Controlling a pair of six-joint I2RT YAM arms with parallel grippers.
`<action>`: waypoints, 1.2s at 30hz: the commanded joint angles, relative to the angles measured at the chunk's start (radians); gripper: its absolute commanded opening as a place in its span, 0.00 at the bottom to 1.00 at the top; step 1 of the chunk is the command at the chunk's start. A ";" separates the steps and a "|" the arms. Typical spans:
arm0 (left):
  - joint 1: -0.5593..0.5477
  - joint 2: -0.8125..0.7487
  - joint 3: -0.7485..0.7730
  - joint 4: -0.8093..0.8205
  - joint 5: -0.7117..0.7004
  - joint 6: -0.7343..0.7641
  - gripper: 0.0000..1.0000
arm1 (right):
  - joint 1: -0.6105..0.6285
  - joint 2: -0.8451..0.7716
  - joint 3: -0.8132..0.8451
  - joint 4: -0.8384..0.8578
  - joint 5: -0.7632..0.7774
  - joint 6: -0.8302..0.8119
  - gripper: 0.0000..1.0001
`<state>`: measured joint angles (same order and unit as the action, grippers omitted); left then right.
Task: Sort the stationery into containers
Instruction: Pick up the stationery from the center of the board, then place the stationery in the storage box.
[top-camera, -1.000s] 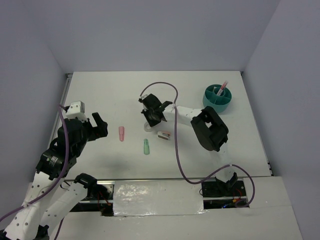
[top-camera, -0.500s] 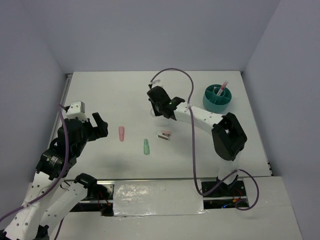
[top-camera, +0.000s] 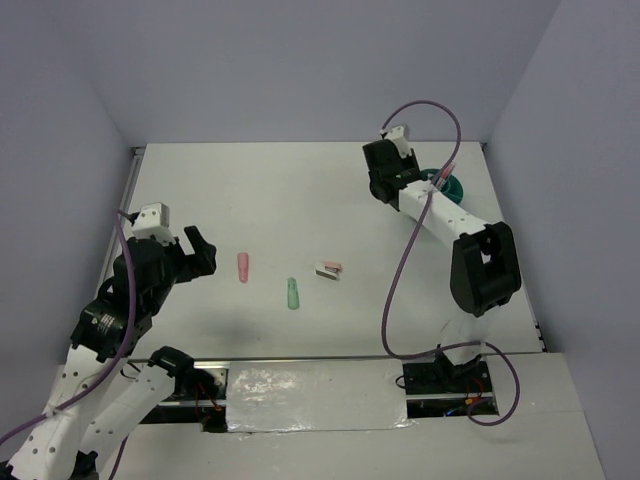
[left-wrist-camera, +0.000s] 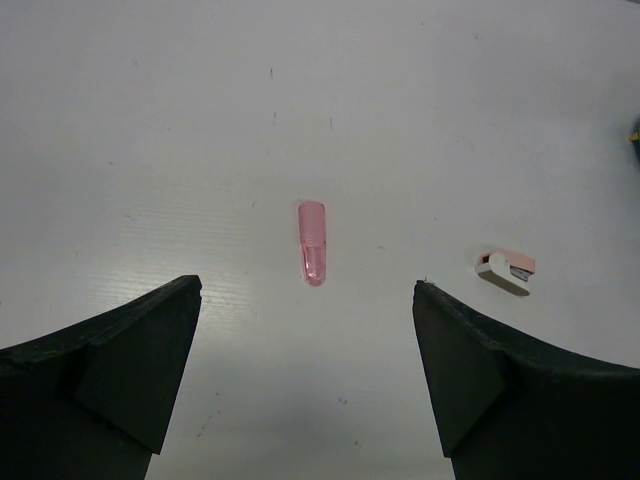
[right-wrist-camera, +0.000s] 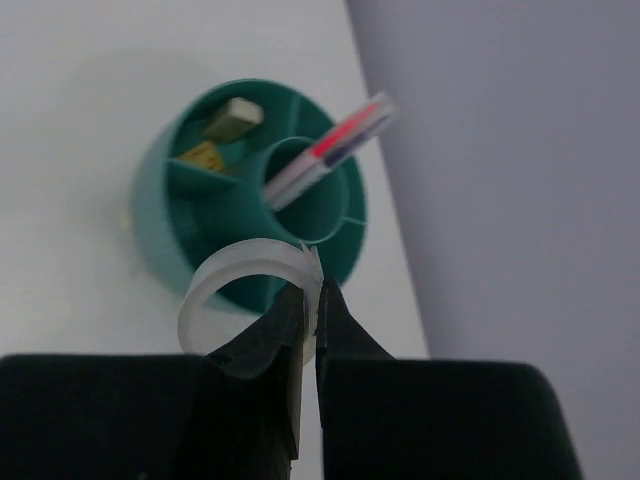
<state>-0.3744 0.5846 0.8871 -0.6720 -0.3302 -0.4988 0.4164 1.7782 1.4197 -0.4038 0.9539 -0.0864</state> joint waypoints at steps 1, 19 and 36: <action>0.003 -0.014 -0.004 0.045 0.022 0.022 0.99 | -0.028 -0.016 0.005 0.121 0.147 -0.194 0.00; 0.003 -0.026 -0.005 0.055 0.057 0.032 0.99 | -0.071 0.167 0.008 0.499 0.213 -0.581 0.07; 0.003 -0.029 -0.005 0.055 0.059 0.034 0.99 | -0.082 0.217 -0.018 0.411 0.181 -0.472 0.16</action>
<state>-0.3744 0.5648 0.8818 -0.6609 -0.2817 -0.4931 0.3458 1.9881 1.4132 0.0021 1.1328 -0.6018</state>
